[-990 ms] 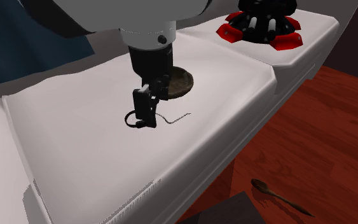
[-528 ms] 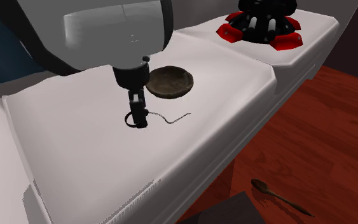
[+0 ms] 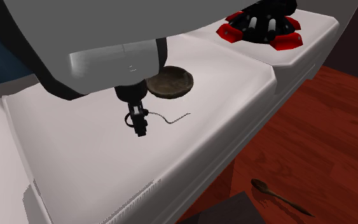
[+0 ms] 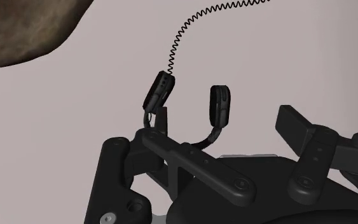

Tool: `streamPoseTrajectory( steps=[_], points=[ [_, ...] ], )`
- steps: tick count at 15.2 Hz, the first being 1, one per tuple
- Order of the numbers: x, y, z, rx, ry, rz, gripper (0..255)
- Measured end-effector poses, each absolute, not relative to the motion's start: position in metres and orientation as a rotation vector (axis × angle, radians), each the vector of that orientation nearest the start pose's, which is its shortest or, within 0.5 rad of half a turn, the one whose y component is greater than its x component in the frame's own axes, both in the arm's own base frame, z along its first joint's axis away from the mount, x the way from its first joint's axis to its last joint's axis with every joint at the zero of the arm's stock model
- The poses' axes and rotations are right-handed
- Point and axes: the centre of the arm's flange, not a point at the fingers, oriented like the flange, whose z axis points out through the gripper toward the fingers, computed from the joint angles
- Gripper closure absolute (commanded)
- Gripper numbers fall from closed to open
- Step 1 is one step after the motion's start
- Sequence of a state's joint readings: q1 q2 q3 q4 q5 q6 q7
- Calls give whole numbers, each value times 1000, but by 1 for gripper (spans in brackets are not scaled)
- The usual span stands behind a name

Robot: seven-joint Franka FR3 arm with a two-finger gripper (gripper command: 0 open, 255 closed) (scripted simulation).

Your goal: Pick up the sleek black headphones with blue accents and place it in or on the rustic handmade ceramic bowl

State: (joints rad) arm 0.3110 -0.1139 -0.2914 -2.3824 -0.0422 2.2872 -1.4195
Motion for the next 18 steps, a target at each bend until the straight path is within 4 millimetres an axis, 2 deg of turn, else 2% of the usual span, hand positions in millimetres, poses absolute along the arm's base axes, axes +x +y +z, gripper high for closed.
streamPoseTrajectory(
  steps=[7,8,10,12,18],
  points=[
    [487,9,363,-2342,-2115,-31,0],
    [487,8,363,-2342,-2116,-32,255],
    [492,9,370,-2357,-2135,-82,255],
    [488,9,363,-2344,-2117,-35,255],
    [487,9,362,-2342,-2115,-29,255]
  ],
)
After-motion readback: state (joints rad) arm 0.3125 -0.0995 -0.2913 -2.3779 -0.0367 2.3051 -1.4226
